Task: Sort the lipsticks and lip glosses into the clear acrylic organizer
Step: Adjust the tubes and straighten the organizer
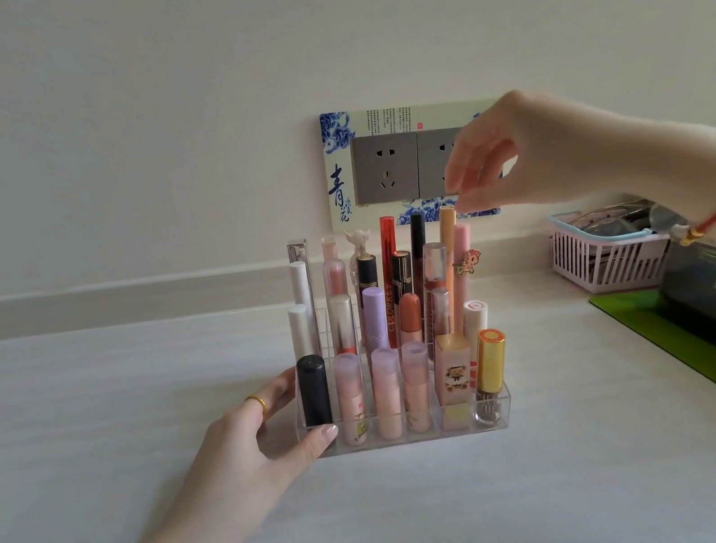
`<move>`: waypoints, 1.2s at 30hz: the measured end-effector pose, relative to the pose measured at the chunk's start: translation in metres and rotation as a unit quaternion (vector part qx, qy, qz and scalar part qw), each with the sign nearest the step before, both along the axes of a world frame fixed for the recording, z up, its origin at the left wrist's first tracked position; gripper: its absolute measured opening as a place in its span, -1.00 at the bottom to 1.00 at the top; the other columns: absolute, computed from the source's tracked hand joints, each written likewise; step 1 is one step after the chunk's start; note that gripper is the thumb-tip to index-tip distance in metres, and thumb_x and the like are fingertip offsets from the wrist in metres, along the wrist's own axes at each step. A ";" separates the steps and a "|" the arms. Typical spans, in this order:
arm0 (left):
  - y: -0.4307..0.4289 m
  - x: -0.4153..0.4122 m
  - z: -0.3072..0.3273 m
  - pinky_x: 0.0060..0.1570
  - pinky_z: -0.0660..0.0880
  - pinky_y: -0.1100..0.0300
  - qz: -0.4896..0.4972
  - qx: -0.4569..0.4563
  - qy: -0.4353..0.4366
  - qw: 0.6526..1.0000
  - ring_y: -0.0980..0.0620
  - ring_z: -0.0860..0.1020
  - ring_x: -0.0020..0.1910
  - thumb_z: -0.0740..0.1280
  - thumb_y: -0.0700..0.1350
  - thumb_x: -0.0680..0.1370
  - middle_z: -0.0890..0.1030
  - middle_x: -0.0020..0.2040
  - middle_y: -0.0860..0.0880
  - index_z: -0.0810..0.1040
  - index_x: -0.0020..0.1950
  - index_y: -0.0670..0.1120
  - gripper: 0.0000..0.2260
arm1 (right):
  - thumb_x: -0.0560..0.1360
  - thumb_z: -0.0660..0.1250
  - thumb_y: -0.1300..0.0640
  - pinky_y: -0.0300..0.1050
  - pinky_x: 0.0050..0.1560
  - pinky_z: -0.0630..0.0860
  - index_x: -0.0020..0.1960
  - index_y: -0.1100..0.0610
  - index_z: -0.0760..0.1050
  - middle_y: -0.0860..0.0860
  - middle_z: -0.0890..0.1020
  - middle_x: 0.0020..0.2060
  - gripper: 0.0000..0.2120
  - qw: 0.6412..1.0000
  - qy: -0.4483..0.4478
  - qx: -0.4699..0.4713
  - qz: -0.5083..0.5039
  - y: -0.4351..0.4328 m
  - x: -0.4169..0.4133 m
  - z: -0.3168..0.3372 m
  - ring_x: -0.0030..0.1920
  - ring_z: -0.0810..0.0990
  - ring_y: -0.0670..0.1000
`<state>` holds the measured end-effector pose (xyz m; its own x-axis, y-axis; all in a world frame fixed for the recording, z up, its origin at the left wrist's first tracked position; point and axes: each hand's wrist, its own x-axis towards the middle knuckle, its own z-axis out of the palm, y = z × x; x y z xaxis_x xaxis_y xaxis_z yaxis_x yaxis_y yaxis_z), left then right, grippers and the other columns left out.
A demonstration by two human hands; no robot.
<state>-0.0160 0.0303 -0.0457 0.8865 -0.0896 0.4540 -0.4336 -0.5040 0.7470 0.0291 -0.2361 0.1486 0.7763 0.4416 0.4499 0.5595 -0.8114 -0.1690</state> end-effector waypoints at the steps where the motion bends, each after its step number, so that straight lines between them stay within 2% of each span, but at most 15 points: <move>1: 0.000 0.000 0.000 -0.12 0.22 0.71 0.000 -0.001 0.001 1.000 0.68 0.32 -0.02 0.45 0.01 0.34 0.39 -0.11 0.68 0.39 0.01 0.35 -0.63 | 0.33 0.46 0.16 -0.39 -0.22 0.48 -0.18 0.03 0.60 -0.11 0.65 -0.29 -0.90 1.000 -0.006 0.009 0.007 0.002 -0.006 0.000 -0.28 0.62 -0.17; 3: -0.001 0.000 0.001 -0.12 0.23 0.71 0.001 -0.004 0.004 1.000 0.68 0.32 -0.02 0.44 0.06 0.31 0.39 -0.11 0.68 0.39 0.01 0.35 -0.63 | 0.31 0.45 0.12 -0.44 -0.22 0.49 -0.20 0.00 0.60 -0.14 0.64 -0.31 -0.92 0.999 0.006 0.009 0.031 0.006 -0.019 -0.005 -0.30 0.60 -0.22; 7: -0.002 -0.001 0.002 -0.10 0.23 0.71 0.004 -0.017 0.009 1.000 0.68 0.32 -0.02 0.38 0.16 0.22 0.43 -0.12 0.63 0.39 0.03 0.33 -0.59 | 0.33 0.44 0.08 -0.51 -0.27 0.44 -0.14 -0.03 0.59 -0.20 0.60 -0.30 -0.88 0.996 0.051 -0.049 0.057 0.012 -0.040 -0.034 -0.26 0.55 -0.29; 10: -0.002 -0.001 0.001 -0.05 0.23 0.70 0.008 -0.012 0.005 1.000 0.65 0.34 0.02 0.41 0.13 0.26 0.49 -0.03 0.50 0.41 0.08 0.29 -0.58 | 0.37 0.42 0.05 -0.47 -0.21 0.40 -0.11 -0.05 0.57 -0.27 0.50 -0.33 -0.88 0.995 0.038 -0.077 0.046 0.013 -0.044 -0.056 -0.21 0.46 -0.35; 12: -0.001 0.000 0.000 -0.07 0.23 0.71 0.015 -0.007 0.000 1.000 0.67 0.33 0.00 0.45 0.04 0.31 0.48 0.01 0.44 0.41 0.08 0.28 -0.59 | 0.38 0.41 0.03 -0.47 -0.25 0.35 -0.10 -0.08 0.55 -0.30 0.41 -0.39 -0.89 0.995 0.028 -0.087 0.042 0.015 -0.045 -0.067 -0.25 0.41 -0.42; 14: -0.001 0.000 -0.001 -0.08 0.22 0.71 0.018 -0.007 -0.004 1.000 0.68 0.33 -0.03 0.47 -0.04 0.33 0.47 -0.02 0.45 0.40 0.05 0.30 -0.58 | 0.40 0.39 0.00 -0.41 -0.32 0.32 -0.08 -0.10 0.53 -0.29 0.43 -0.34 -0.89 0.994 0.026 -0.104 0.034 0.017 -0.044 -0.074 -0.31 0.39 -0.38; 16: 0.000 0.001 -0.002 -0.07 0.23 0.71 0.018 -0.006 -0.003 1.000 0.67 0.34 -0.02 0.48 -0.04 0.33 0.47 -0.03 0.45 0.40 0.04 0.30 -0.59 | 0.42 0.36 -0.01 -0.38 -0.30 0.30 -0.06 -0.10 0.52 -0.25 0.48 -0.26 -0.90 0.992 0.021 -0.121 0.028 0.018 -0.042 -0.080 -0.31 0.36 -0.34; 20: 0.001 0.003 -0.003 -0.07 0.24 0.70 0.019 -0.006 0.003 1.000 0.67 0.34 -0.01 0.47 -0.02 0.32 0.48 0.00 0.42 0.41 0.08 0.27 -0.58 | 0.43 0.34 0.00 -0.34 -0.30 0.36 -0.06 -0.10 0.50 -0.23 0.46 -0.27 -0.90 0.991 0.021 -0.133 0.019 0.019 -0.042 -0.085 -0.26 0.42 -0.20; 24: 0.001 0.003 -0.003 -0.06 0.24 0.70 0.016 0.001 0.001 1.000 0.65 0.34 0.01 0.47 0.01 0.32 0.49 -0.02 0.43 0.42 0.12 0.25 -0.56 | 0.43 0.35 0.01 -0.23 -0.21 0.46 -0.05 -0.09 0.50 -0.22 0.50 -0.23 -0.90 0.990 0.031 -0.134 0.017 0.020 -0.043 -0.084 -0.22 0.45 -0.17; 29: -0.001 0.002 0.000 0.01 0.25 0.67 0.010 0.001 0.011 1.000 0.60 0.34 0.08 0.36 0.21 0.21 0.47 0.03 0.46 0.40 0.09 0.30 -0.54 | 0.44 0.34 0.01 -0.31 -0.27 0.39 0.01 -0.05 0.52 -0.18 0.57 -0.12 -0.85 0.992 0.012 -0.120 0.040 0.031 -0.045 -0.081 -0.25 0.43 -0.23; 32: 0.000 0.003 -0.001 0.04 0.27 0.64 0.012 0.008 0.007 1.000 0.55 0.34 0.14 0.35 0.23 0.21 0.48 0.11 0.38 0.41 0.21 0.20 -0.43 | 0.45 0.33 0.03 -0.22 -0.15 0.44 0.03 -0.04 0.51 -0.14 0.56 -0.10 -0.84 0.990 0.005 -0.124 0.066 0.048 -0.044 -0.084 -0.16 0.43 -0.14; 36: 0.001 0.004 -0.003 0.09 0.28 0.60 0.013 0.018 0.005 1.000 0.51 0.37 0.16 0.41 0.13 0.31 0.50 0.16 0.33 0.41 0.28 0.13 -0.44 | 0.46 0.30 0.05 -0.23 -0.21 0.40 0.02 -0.01 0.50 -0.07 0.58 -0.10 -0.86 0.988 -0.010 -0.141 0.069 0.063 -0.039 -0.090 -0.18 0.39 -0.11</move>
